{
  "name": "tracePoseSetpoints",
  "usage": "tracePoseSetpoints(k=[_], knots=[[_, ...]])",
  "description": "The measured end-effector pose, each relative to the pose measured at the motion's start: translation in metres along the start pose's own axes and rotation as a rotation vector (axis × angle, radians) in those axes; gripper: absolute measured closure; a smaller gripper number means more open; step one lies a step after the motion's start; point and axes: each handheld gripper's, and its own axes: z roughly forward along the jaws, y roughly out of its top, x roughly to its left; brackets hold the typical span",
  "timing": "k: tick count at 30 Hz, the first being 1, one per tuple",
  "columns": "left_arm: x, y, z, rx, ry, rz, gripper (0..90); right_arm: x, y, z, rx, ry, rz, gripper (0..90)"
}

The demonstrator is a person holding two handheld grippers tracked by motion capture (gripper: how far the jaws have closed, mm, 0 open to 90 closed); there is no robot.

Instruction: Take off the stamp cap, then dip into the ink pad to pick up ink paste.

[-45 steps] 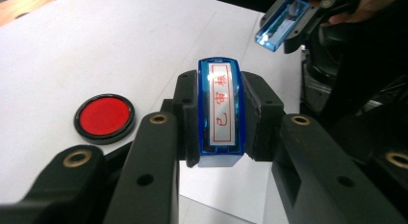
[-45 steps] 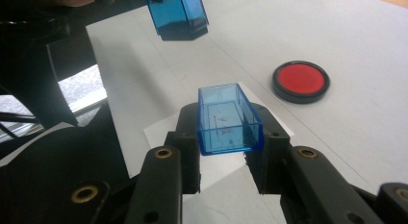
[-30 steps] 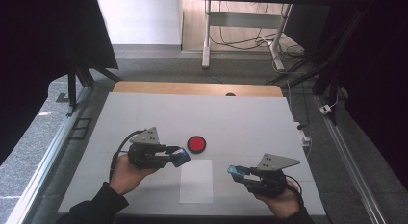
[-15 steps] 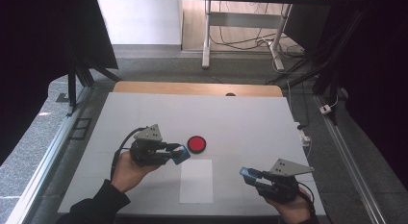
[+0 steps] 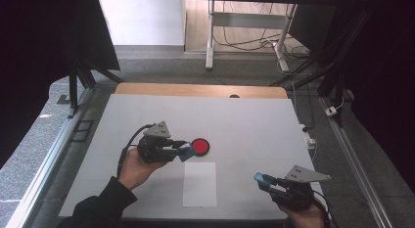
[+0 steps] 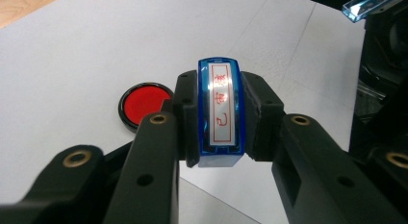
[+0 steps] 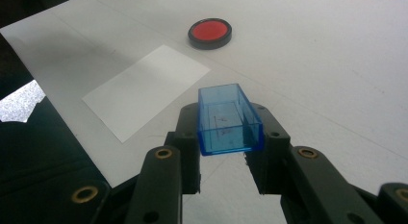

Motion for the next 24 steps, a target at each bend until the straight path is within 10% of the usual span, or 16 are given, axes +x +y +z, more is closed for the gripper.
tracePoseSetpoints(k=[24], knots=[[0.013, 0.014, 0.017, -0.010, 0.020, 0.006, 70.3, -0.008, -0.014, -0.008, 0.026, -0.032, 0.061, 68.3]])
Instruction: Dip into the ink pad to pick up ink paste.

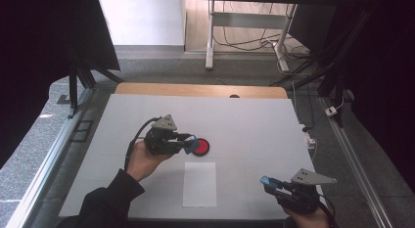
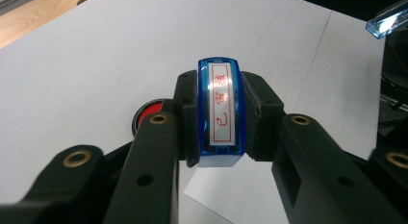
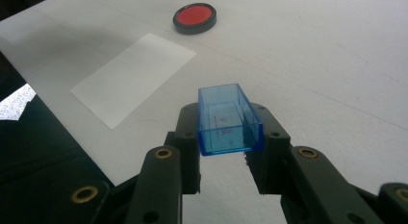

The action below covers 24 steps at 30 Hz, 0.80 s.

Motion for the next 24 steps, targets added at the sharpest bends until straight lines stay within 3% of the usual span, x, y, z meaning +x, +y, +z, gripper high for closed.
tracePoseSetpoints(k=[9, 24], knots=[[0.004, 0.006, 0.007, 0.000, 0.001, 0.001, 70.3, -0.001, -0.001, 0.001, 0.009, 0.003, 0.005, 68.2], [0.009, 0.012, 0.030, 0.045, 0.006, 0.001, 70.3, 0.000, 0.000, 0.002, 0.027, 0.006, 0.001, 68.1]])
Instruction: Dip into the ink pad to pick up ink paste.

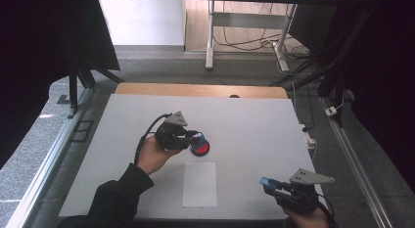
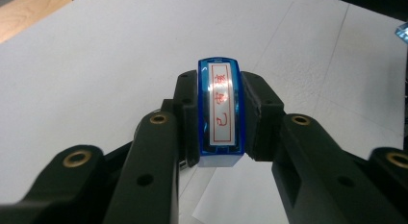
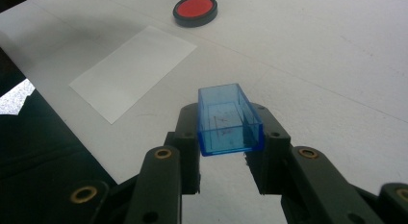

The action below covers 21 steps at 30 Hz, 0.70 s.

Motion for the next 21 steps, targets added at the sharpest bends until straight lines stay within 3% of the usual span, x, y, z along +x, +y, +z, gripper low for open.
tracePoseSetpoints(k=[21], knots=[[0.015, -0.003, 0.038, 0.046, 0.039, -0.030, 70.4, -0.001, 0.000, -0.001, -0.008, -0.001, 0.007, 68.0]])
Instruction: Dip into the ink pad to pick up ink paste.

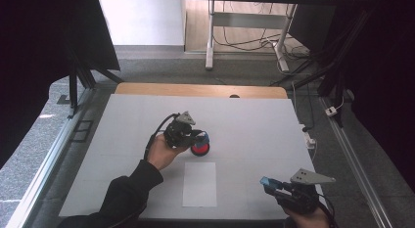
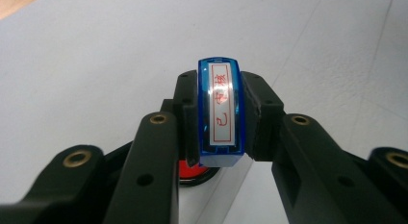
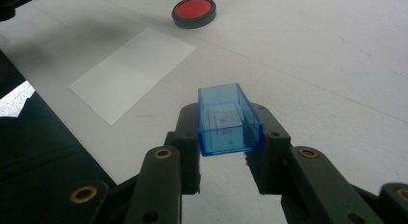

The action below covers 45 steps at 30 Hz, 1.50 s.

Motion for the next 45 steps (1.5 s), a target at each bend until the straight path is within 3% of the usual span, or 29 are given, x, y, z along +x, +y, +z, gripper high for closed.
tracePoseSetpoints(k=[17, 23, 29, 33, 40, 43, 45], knots=[[0.012, -0.009, 0.021, 0.048, 0.010, -0.049, 70.4, 0.000, 0.000, 0.000, 0.000, 0.005, 0.003, 68.0], [0.013, -0.011, 0.027, 0.070, 0.037, -0.065, 70.4, 0.000, 0.000, 0.000, -0.002, 0.005, 0.006, 68.0], [0.015, -0.011, 0.027, 0.075, 0.031, -0.105, 70.6, 0.000, 0.000, 0.000, 0.002, 0.003, 0.007, 68.0], [0.011, -0.009, 0.028, 0.091, 0.047, -0.081, 70.8, 0.000, 0.000, 0.000, 0.002, 0.004, 0.006, 68.0], [-0.004, -0.003, 0.031, 0.131, 0.125, 0.004, 71.0, 0.000, 0.000, 0.001, 0.007, 0.003, 0.003, 68.0], [-0.007, -0.002, 0.032, 0.140, 0.138, 0.019, 71.0, 0.000, 0.000, 0.001, 0.012, 0.002, 0.000, 68.0], [-0.006, -0.002, 0.032, 0.140, 0.131, 0.006, 71.0, 0.000, 0.000, 0.001, 0.012, 0.002, 0.000, 68.0]])
